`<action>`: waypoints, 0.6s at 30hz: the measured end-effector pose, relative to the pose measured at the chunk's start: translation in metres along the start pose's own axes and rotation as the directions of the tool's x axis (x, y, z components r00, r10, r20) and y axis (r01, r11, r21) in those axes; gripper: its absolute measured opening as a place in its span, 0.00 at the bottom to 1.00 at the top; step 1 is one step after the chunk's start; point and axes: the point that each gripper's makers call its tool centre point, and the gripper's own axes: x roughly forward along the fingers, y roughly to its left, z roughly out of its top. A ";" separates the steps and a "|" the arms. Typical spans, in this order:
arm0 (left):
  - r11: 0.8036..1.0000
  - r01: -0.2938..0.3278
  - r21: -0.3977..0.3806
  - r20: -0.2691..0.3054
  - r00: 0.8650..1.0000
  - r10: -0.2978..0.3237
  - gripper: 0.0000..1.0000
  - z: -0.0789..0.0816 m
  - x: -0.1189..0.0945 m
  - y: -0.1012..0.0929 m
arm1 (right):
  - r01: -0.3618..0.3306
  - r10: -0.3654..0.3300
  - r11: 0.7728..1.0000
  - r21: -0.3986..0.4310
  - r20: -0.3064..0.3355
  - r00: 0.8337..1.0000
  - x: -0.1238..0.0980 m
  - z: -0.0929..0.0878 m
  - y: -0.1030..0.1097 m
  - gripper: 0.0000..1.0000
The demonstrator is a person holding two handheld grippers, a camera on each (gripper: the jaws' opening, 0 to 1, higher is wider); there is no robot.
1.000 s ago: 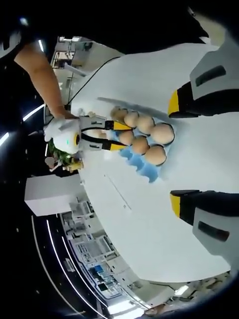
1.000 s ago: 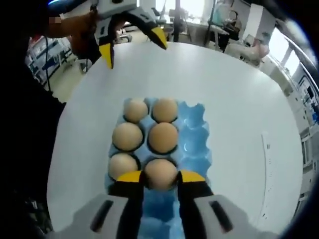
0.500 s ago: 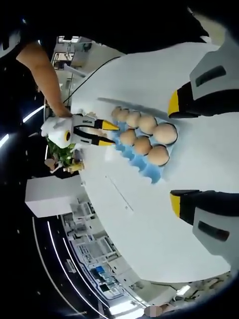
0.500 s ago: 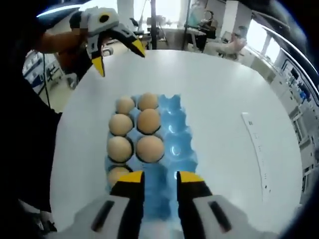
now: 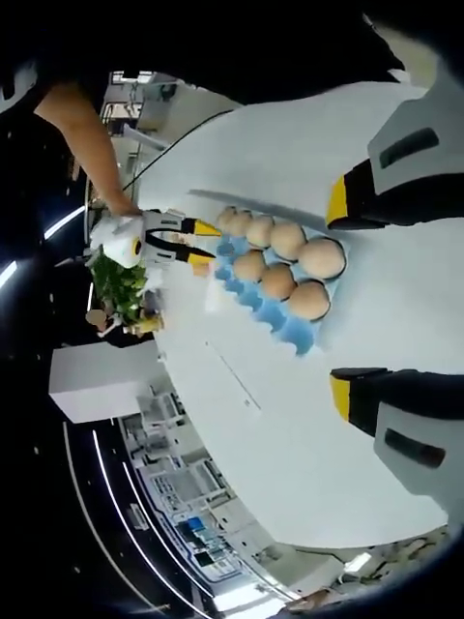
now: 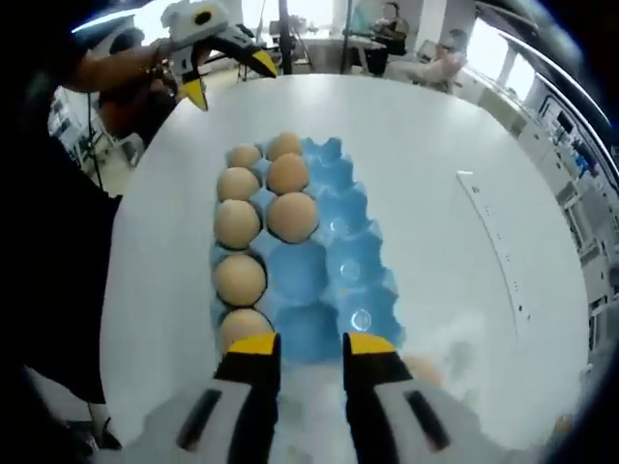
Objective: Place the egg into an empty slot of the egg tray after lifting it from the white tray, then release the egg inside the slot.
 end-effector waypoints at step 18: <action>1.000 -0.004 0.002 -0.006 1.000 0.004 0.57 0.001 0.000 0.000 | 0.057 -0.051 0.995 0.083 -0.076 0.996 -0.026 -0.065 -0.003 0.26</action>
